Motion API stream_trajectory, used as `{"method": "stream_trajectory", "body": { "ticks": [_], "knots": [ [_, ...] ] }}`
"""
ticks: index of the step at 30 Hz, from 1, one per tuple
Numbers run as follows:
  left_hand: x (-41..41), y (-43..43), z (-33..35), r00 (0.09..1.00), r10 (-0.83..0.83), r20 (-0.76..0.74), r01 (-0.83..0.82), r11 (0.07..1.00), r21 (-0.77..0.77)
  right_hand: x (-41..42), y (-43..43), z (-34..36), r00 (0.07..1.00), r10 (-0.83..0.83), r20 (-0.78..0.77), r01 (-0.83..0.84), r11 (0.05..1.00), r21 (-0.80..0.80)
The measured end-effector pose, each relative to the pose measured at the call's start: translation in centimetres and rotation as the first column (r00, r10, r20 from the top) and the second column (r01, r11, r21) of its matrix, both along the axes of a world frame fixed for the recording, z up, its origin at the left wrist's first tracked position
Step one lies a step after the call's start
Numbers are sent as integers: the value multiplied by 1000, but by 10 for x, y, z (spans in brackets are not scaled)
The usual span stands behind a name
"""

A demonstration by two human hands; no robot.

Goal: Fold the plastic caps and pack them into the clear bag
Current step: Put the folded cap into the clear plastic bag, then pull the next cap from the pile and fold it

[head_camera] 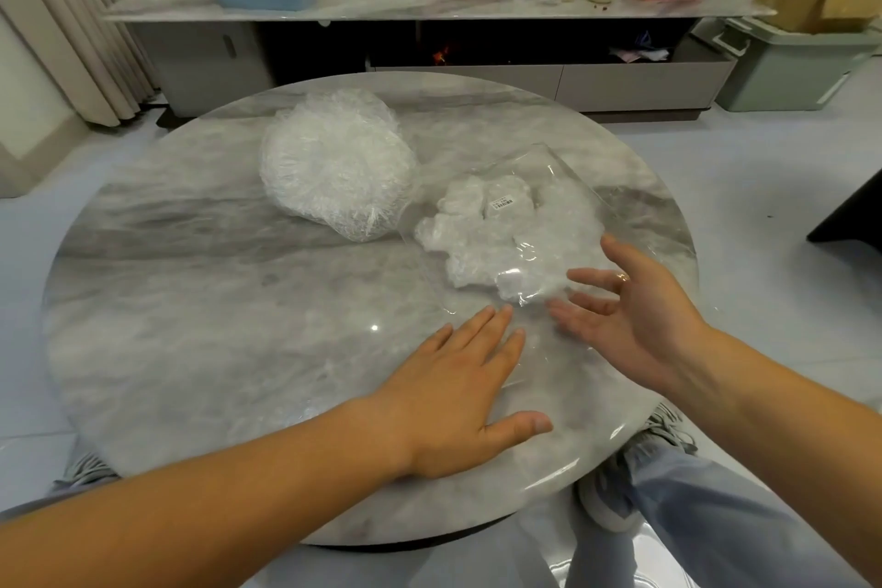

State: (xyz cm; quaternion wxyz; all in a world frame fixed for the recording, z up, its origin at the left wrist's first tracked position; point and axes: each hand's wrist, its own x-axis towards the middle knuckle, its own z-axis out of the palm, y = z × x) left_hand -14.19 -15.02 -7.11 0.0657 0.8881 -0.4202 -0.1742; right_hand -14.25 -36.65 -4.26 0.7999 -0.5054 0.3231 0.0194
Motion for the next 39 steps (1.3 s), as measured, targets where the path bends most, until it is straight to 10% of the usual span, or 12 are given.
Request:
{"method": "stream_trajectory", "body": {
  "ticks": [9, 13, 21, 39],
  "knots": [
    [4, 2, -5, 999, -20, -31, 18, 997, -74, -5, -6, 2, 992, 128, -2, -128, 992, 0],
    [17, 15, 0, 999, -14, -49, 2, 971, -239, -15, -10, 10, 999, 31, -20, -36, 955, -294],
    [98, 83, -1, 887, 456, 79, -440, 884, -158, -23, 43, 41, 945, 313, 97, -75, 495, -866],
    [90, 128, -13, 887, 124, 446, -147, 989, 17, 49, 121, -15, 495, 815, -301, -292, -170, -941]
  ]
}}
